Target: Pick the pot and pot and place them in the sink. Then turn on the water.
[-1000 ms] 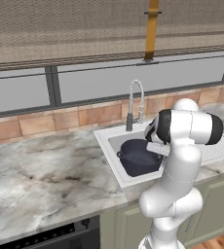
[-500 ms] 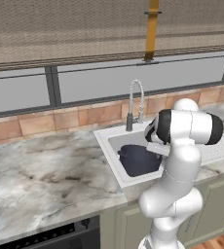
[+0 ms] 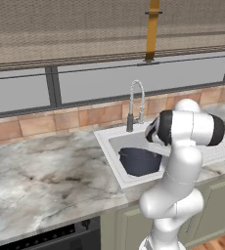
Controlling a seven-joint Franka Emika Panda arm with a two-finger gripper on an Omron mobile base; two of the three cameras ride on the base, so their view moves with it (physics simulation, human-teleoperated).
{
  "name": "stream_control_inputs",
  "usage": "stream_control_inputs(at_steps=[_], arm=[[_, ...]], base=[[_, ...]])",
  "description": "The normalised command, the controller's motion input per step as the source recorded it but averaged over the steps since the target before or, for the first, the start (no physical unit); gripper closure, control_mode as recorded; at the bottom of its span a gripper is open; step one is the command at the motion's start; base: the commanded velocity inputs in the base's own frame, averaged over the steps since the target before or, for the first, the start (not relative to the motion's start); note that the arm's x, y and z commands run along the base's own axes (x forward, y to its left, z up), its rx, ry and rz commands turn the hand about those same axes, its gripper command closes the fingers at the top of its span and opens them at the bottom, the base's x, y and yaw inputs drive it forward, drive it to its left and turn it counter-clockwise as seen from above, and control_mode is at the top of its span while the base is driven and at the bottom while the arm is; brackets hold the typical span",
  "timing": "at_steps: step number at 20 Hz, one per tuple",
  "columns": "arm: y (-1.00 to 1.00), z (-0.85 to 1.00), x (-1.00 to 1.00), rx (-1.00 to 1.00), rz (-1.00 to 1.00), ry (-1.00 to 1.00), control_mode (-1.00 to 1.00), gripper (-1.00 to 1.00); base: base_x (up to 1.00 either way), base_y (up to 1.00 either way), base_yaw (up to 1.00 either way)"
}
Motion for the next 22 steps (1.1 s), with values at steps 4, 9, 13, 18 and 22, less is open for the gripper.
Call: stream_control_inputs(at_steps=[4,9,13,18,22], arm=[[-0.02,0.54,-0.35,0.01,0.0,-0.18,-1.0,-1.0],[-0.08,0.34,-0.41,0.0,0.0,-0.16,-1.0,-1.0],[-0.17,0.58,-0.45,0.0,0.03,-0.19,-1.0,-1.0],[-0.18,0.83,-0.45,0.0,0.1,-0.19,-1.0,-1.0],[-0.02,0.79,-0.75,0.0,0.14,-0.09,-1.0,-1.0]], base=[[0.0,0.0,0.0],[0.0,0.0,0.0],[0.0,0.0,0.0],[0.0,0.0,0.0],[0.0,0.0,0.0]])
